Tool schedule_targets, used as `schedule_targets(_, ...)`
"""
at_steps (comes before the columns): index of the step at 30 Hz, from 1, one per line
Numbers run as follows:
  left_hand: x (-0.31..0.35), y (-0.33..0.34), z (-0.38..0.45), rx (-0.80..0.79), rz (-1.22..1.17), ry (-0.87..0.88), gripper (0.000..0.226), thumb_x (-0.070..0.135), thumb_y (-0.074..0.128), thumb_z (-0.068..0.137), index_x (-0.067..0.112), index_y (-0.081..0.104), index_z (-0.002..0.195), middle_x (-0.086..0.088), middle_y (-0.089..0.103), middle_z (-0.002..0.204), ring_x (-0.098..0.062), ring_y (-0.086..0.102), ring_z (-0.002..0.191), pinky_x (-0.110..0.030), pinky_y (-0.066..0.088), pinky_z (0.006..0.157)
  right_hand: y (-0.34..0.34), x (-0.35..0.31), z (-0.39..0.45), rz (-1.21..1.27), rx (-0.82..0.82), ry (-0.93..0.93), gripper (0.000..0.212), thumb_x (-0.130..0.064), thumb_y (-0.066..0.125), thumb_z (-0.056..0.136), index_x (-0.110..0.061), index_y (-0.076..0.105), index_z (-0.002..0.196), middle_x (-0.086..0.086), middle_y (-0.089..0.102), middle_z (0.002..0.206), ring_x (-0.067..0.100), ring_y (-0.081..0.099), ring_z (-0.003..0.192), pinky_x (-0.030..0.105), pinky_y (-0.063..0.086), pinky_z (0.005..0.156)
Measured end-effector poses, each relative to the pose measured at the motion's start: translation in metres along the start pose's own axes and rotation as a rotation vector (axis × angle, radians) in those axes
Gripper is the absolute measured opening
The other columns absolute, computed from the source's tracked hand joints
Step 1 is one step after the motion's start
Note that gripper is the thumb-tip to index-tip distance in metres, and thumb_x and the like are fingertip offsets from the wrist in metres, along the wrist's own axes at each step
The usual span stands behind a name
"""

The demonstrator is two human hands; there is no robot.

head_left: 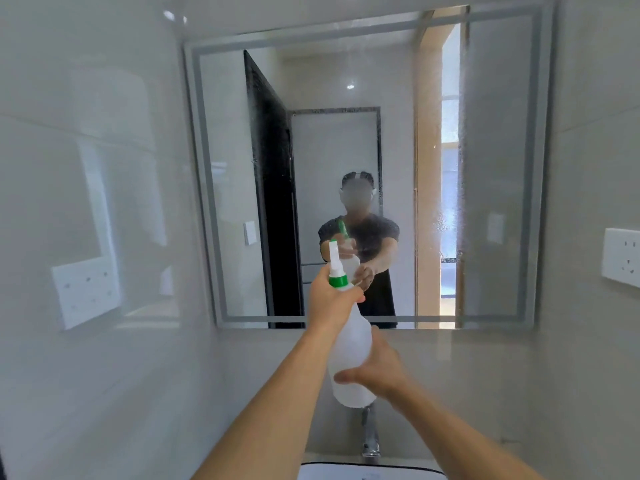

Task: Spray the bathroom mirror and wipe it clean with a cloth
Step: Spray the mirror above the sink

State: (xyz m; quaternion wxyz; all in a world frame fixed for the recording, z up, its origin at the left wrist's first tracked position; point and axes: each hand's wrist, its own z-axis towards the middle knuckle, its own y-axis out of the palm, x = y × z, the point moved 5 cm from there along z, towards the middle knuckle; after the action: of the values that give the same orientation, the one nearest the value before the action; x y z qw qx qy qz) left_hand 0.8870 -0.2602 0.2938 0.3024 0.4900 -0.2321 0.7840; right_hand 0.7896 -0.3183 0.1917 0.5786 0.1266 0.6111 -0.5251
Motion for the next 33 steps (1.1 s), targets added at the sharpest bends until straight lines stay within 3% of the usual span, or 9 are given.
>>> schedule_targets(4,-0.002,-0.03,0.006,0.1,0.017,0.01,0.045,0.002,0.078,0.074,0.026,0.056,0.105,0.014,0.058,0.09,-0.004,0.056,0.081,-0.021,0.045,0.069,0.021,-0.02,0.007,-0.007,-0.058,-0.045,0.096,-0.036,0.087,0.048,-0.032,0.039,0.13,-0.005,0.057,0.118,0.021,0.053,0.11,0.041,0.05,0.09)
schedule_targets(9,-0.008,-0.069,0.007,0.231,0.056,-0.027,0.035,0.003,0.074,0.072,0.018,0.06,0.1,-0.003,0.066,0.095,-0.025,0.065,0.09,-0.043,0.055,0.085,0.053,-0.039,0.012,-0.022,-0.147,-0.088,0.092,-0.033,0.089,0.054,-0.03,0.039,0.13,-0.006,0.055,0.116,0.018,0.052,0.107,0.034,0.044,0.083)
schedule_targets(13,-0.012,-0.095,0.002,0.306,0.076,-0.041,0.028,0.006,0.074,0.069,0.014,0.063,0.093,-0.01,0.069,0.09,-0.03,0.066,0.087,-0.039,0.053,0.076,0.075,-0.05,0.01,-0.027,-0.182,-0.108,0.088,-0.033,0.089,0.053,-0.03,0.04,0.126,-0.005,0.055,0.114,0.019,0.053,0.108,0.039,0.049,0.088)
schedule_targets(17,-0.012,-0.115,-0.001,0.294,0.065,-0.061,0.036,0.014,0.071,0.06,0.019,0.065,0.095,-0.003,0.068,0.086,-0.029,0.067,0.088,-0.043,0.055,0.08,0.094,-0.062,0.008,-0.022,-0.195,-0.132,0.089,-0.034,0.089,0.053,-0.029,0.041,0.128,-0.005,0.056,0.115,0.019,0.054,0.108,0.036,0.048,0.085)
schedule_targets(21,-0.014,-0.135,-0.004,0.262,0.073,-0.06,0.048,0.005,0.075,0.068,0.021,0.061,0.11,0.005,0.064,0.1,-0.018,0.063,0.093,-0.036,0.053,0.084,0.111,-0.072,0.004,-0.008,-0.225,-0.137,0.096,-0.033,0.09,0.054,-0.028,0.04,0.135,-0.003,0.057,0.12,0.021,0.054,0.111,0.037,0.048,0.09)
schedule_targets(24,-0.014,-0.148,-0.008,0.278,0.062,-0.053,0.045,0.001,0.075,0.071,0.021,0.059,0.108,0.009,0.06,0.095,-0.011,0.059,0.085,-0.027,0.05,0.074,0.121,-0.076,0.001,0.003,-0.238,-0.128,0.094,-0.03,0.09,0.056,-0.025,0.04,0.135,-0.002,0.057,0.12,0.021,0.053,0.11,0.035,0.046,0.086)
schedule_targets(28,-0.021,-0.164,-0.011,0.334,0.077,-0.08,0.043,0.003,0.076,0.066,0.016,0.062,0.105,0.003,0.065,0.097,-0.018,0.061,0.083,-0.034,0.052,0.077,0.132,-0.08,-0.003,-0.013,-0.257,-0.122,0.095,-0.032,0.09,0.054,-0.026,0.039,0.135,-0.001,0.058,0.119,0.023,0.054,0.11,0.037,0.049,0.086)
schedule_targets(33,-0.033,-0.176,-0.015,0.37,0.087,-0.106,0.032,0.002,0.071,0.067,0.01,0.064,0.097,-0.006,0.067,0.09,-0.021,0.061,0.077,-0.033,0.051,0.069,0.146,-0.08,-0.009,-0.049,-0.288,-0.103,0.089,-0.034,0.089,0.054,-0.025,0.04,0.128,0.001,0.057,0.117,0.025,0.054,0.111,0.045,0.052,0.092)
